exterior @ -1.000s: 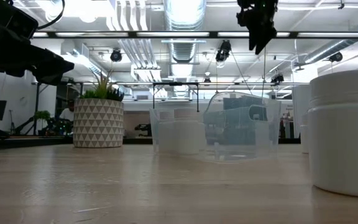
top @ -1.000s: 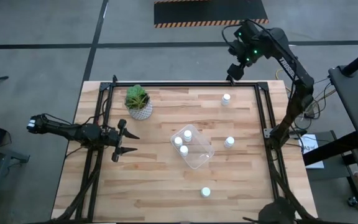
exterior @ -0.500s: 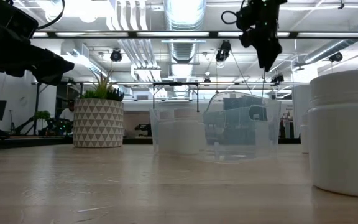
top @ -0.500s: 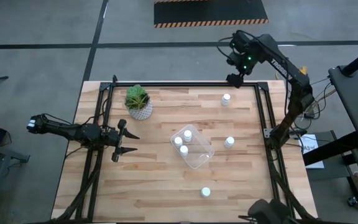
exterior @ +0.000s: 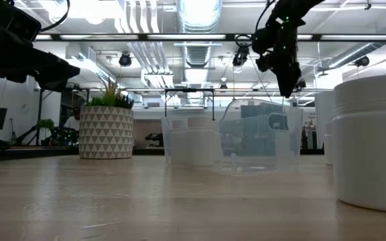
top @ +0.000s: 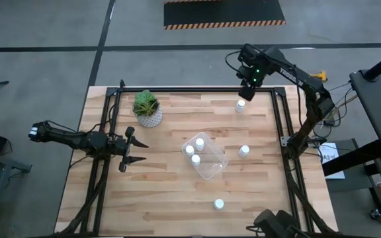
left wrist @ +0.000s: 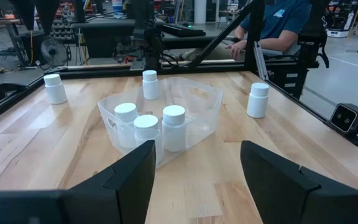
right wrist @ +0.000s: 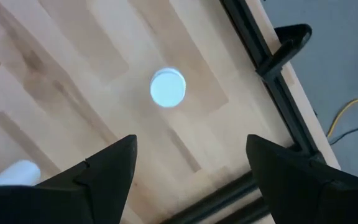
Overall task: Pick and place pill bottles into a basket
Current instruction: Put the white medicine bottle in the transparent bin
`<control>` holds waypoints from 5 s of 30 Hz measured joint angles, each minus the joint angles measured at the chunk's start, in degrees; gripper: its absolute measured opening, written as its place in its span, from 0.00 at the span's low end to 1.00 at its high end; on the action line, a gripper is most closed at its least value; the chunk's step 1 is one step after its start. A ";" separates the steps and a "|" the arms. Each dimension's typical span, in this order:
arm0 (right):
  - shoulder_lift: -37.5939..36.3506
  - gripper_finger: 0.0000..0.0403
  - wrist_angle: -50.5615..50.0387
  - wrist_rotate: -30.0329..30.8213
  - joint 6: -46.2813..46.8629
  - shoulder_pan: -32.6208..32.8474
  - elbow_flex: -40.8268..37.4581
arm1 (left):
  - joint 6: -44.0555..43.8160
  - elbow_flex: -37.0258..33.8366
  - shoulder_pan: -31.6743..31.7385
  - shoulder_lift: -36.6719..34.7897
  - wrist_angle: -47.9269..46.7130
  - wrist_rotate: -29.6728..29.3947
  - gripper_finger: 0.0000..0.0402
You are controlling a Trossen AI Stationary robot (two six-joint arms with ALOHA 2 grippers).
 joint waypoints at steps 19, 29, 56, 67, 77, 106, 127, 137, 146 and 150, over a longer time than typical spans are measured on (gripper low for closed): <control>0.00 0.74 12.88 -4.41 -3.75 0.02 -13.26 | 0.02 0.00 0.01 0.00 -0.04 0.02 0.54; 0.09 0.72 15.94 -4.40 -4.17 0.02 -16.28 | 0.04 0.00 0.00 0.00 -0.04 0.02 0.54; 0.20 0.71 26.28 -7.03 -4.39 -0.02 -22.40 | 0.15 0.00 0.01 0.00 -0.08 0.02 0.54; 0.22 0.71 28.96 -7.01 -5.02 -0.07 -25.23 | 0.17 0.00 0.02 0.00 -0.09 0.02 0.54; 0.22 0.70 31.09 -6.85 -5.40 -0.07 -27.40 | 0.17 0.00 0.01 0.00 -0.07 0.02 0.54; 0.20 0.36 32.85 -1.36 -5.11 -0.66 -28.14 | 0.15 0.00 0.00 0.00 -0.02 0.02 0.54; 0.02 0.36 21.27 -9.24 -5.56 3.37 -18.56 | 0.15 -0.02 0.02 0.00 0.09 0.00 0.54; 0.02 0.36 9.09 -11.68 -2.66 13.55 -7.71 | 0.15 -0.02 0.01 0.00 0.17 0.00 0.54; -0.04 0.36 9.16 -11.69 1.56 26.72 -4.36 | 0.17 -0.02 0.01 0.00 0.20 0.00 0.54; -0.04 0.36 10.31 -11.70 4.63 31.57 -4.36 | 0.59 -0.02 0.01 0.00 0.22 0.00 0.54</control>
